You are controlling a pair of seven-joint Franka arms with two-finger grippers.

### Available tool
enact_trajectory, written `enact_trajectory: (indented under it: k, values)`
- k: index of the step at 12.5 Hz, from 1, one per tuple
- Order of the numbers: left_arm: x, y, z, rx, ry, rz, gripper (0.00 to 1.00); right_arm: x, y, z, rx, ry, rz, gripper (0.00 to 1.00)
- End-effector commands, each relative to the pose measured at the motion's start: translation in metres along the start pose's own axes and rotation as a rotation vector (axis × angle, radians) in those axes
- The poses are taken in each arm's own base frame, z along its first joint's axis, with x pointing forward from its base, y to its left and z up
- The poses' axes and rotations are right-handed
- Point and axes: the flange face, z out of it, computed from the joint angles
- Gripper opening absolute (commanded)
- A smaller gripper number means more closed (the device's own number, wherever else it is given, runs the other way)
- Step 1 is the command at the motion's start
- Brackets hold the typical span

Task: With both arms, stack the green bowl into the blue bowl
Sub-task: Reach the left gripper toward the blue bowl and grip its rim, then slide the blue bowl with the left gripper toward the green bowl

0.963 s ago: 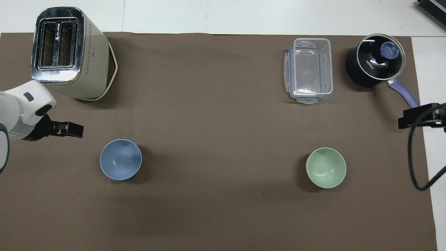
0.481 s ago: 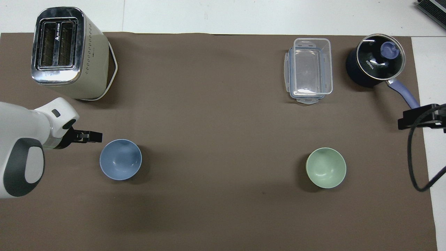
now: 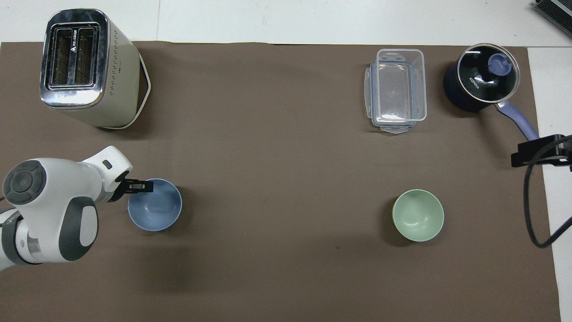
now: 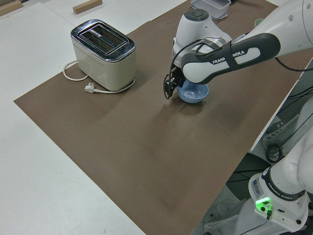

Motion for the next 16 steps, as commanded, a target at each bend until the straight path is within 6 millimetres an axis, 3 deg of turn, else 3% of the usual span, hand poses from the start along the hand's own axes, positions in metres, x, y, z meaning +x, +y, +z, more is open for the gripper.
enact_trajectory:
  k: [1,5,9,12,16]
  values:
    - [0.001,0.004,0.001,-0.011,0.017,0.004,0.00,-0.007,0.003,0.001,-0.002,0.003,0.017,1.00]
    - [0.008,0.007,-0.034,-0.016,-0.001,0.005,0.00,-0.007,0.003,0.001,-0.002,0.003,0.017,1.00]
    - [0.026,0.025,-0.092,-0.024,-0.019,-0.018,0.00,-0.006,0.004,0.001,-0.002,0.003,0.010,1.00]
    - [0.023,0.088,-0.093,-0.032,-0.008,-0.013,0.00,-0.006,0.004,0.001,-0.002,0.003,0.012,1.00]
    - [-0.001,0.187,-0.072,-0.060,0.026,0.037,0.00,-0.010,0.006,0.005,-0.002,-0.006,0.017,1.00]
